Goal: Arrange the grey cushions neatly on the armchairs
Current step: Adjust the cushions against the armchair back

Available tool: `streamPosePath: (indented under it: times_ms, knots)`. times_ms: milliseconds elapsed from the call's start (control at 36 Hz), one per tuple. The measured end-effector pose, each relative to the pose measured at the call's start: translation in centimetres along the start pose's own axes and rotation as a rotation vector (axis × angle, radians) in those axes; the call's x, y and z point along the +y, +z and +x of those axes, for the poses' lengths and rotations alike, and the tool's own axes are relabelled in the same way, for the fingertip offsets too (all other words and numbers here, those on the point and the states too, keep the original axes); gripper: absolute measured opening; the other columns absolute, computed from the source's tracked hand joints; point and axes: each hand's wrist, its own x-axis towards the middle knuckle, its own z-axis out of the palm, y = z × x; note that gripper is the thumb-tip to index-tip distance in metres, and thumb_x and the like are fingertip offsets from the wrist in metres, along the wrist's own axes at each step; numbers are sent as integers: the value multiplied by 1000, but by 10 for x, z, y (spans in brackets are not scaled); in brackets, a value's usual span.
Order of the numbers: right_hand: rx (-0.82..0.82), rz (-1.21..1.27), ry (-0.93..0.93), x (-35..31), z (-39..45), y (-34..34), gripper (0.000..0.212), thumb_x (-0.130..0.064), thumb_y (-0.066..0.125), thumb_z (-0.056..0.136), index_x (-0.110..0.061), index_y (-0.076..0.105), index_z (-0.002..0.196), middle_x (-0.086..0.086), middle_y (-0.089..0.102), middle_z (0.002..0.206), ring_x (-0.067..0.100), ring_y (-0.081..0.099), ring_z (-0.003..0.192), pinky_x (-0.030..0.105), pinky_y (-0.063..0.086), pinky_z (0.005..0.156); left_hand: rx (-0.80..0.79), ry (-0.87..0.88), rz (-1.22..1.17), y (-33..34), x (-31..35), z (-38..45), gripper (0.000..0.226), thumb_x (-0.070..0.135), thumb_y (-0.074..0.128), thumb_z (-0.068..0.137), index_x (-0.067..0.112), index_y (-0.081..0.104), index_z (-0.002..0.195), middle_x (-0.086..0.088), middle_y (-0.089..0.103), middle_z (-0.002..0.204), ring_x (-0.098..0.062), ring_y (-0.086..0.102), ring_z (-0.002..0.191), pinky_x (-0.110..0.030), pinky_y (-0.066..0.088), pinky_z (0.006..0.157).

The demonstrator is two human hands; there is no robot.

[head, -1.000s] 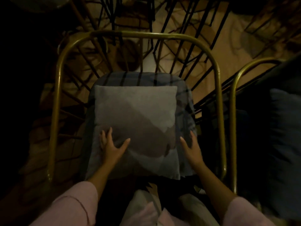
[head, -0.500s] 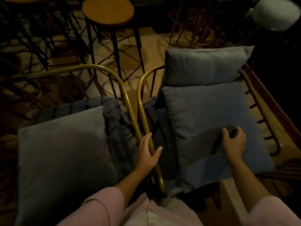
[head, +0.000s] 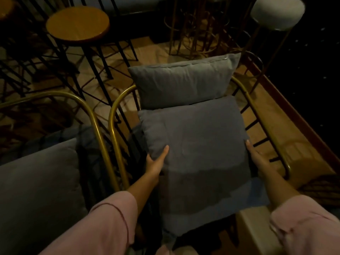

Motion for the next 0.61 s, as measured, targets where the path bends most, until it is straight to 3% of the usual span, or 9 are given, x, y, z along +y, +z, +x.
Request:
streamPosePath:
  times_ms: [56, 111, 194, 278, 333, 417, 528, 611]
  knots:
    - [-62, -31, 0, 2, 16, -9, 130, -92, 67, 38, -16, 50, 142, 10, 58, 138, 38, 58, 120, 51, 48, 102, 4, -63, -10, 2, 9, -9, 113, 72, 83, 43, 16, 49, 134, 1, 59, 133, -27, 63, 112, -48, 53, 96]
    - [-129, -86, 2, -22, -22, -8, 129, -92, 68, 35, -15, 53, 137, 10, 60, 132, 37, 59, 115, 50, 48, 100, 30, -76, -28, 3, 15, -16, 99, 65, 81, 56, 15, 49, 134, -1, 60, 128, -28, 63, 106, -43, 53, 94]
    - [-242, -102, -112, -41, -55, -11, 122, -95, 64, 24, -27, 55, 125, 4, 63, 114, 23, 61, 97, 42, 43, 92, 85, -45, -67, -4, 20, -19, 95, 63, 80, 58, 13, 51, 134, -7, 62, 126, -26, 63, 99, -39, 53, 90]
    - [-319, 1, -244, -46, -82, -5, 94, -92, 59, 49, -34, 57, 122, 0, 61, 123, 13, 60, 96, 36, 44, 88, 141, 6, -117, -19, 33, -28, 100, 64, 82, 53, 15, 51, 134, -7, 63, 127, -25, 63, 104, -40, 52, 91]
    - [-349, 101, -310, -44, -97, 6, 83, -91, 61, 44, -39, 59, 110, -10, 63, 114, 6, 58, 95, 30, 44, 79, 185, 58, -96, -33, 44, -32, 92, 60, 81, 60, 13, 52, 134, -5, 63, 126, -25, 62, 103, -35, 50, 87]
    - [-378, 178, -295, -43, -113, 29, 84, -86, 70, 41, -40, 62, 111, -4, 69, 115, 18, 65, 105, 34, 49, 77, 248, 141, -64, -66, 67, -40, 79, 54, 77, 70, 11, 55, 131, -3, 63, 119, -23, 61, 98, -33, 48, 83]
    - [-490, 177, -274, -53, -132, 75, 97, -82, 78, 28, -32, 65, 110, 2, 74, 110, 25, 71, 97, 41, 53, 80, 312, 239, -47, -120, 104, -51, 54, 55, 74, 73, 21, 61, 114, -3, 65, 109, -17, 63, 85, -32, 50, 80]
    - [-579, 147, -302, -69, -157, 125, 103, -79, 79, 36, -30, 61, 125, 2, 69, 121, 28, 67, 108, 45, 54, 83, 350, 294, -27, -170, 133, -59, 56, 57, 71, 75, 20, 60, 116, -3, 64, 106, -24, 62, 94, -38, 52, 84]
